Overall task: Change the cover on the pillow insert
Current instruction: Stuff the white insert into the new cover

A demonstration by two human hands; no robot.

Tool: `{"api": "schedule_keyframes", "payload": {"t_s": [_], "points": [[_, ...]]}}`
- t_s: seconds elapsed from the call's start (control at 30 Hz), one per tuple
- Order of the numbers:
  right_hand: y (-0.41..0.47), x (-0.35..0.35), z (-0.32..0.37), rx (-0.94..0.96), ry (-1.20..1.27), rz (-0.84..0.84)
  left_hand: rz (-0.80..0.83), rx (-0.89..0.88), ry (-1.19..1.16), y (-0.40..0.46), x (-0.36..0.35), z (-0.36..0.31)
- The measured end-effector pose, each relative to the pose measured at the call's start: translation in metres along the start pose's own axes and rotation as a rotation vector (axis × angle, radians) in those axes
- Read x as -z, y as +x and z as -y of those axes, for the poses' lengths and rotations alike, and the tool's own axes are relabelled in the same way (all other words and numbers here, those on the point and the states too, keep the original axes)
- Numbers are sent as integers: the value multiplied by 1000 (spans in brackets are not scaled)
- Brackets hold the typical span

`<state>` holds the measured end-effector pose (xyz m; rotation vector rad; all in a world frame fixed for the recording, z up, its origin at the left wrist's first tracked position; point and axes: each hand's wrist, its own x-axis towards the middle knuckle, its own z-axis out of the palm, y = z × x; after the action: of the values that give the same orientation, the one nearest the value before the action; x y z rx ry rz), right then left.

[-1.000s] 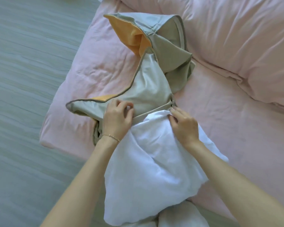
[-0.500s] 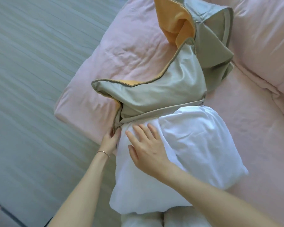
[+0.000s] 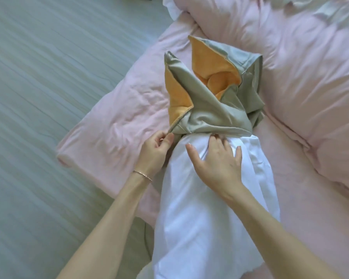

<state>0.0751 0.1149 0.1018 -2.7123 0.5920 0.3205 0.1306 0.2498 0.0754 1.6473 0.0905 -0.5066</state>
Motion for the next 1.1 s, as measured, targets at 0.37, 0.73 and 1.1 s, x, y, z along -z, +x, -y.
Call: {"api": "schedule_keyframes", "payload": {"t_s": [0.37, 0.73, 1.1], "points": [[18, 25, -63, -91, 72, -291, 48, -145, 116, 21, -65, -38], [37, 25, -77, -139, 341, -230, -111, 82, 439, 28, -46, 23], [-3, -41, -14, 419, -4, -452, -234, 210, 140, 28, 6, 49]]}}
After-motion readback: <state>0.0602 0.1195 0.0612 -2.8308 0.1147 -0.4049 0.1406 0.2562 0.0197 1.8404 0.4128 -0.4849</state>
